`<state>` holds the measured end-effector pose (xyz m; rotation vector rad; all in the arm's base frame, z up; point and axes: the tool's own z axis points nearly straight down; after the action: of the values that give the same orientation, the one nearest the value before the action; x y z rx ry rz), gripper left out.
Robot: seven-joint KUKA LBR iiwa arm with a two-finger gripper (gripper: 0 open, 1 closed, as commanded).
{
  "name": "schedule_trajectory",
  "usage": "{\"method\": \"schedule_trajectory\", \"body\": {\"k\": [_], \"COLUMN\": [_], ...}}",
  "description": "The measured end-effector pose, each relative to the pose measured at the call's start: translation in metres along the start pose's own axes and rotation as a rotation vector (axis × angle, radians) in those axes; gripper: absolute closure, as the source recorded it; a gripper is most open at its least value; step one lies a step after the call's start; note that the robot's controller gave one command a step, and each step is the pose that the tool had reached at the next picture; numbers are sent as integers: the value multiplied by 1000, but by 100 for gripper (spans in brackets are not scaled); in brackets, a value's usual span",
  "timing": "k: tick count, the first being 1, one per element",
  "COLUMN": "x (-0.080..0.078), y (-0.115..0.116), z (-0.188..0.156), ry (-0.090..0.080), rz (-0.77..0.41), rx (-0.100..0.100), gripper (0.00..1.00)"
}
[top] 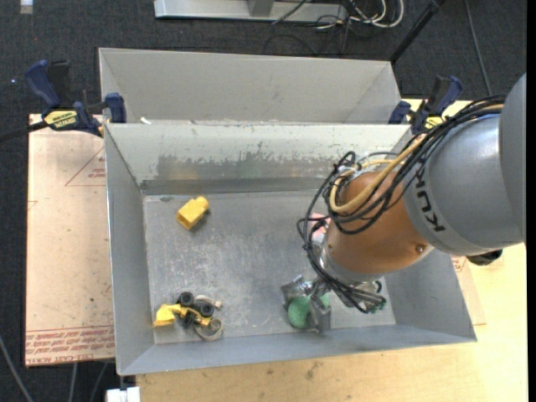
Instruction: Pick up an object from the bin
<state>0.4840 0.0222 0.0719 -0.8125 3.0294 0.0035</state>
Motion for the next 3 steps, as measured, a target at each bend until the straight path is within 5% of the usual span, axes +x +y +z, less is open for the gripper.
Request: {"method": "schedule_trajectory", "body": {"k": [3], "x": [1], "y": [1], "z": [-10], "ry": [8], "rz": [0], "rx": [-3], "gripper": [100]}}
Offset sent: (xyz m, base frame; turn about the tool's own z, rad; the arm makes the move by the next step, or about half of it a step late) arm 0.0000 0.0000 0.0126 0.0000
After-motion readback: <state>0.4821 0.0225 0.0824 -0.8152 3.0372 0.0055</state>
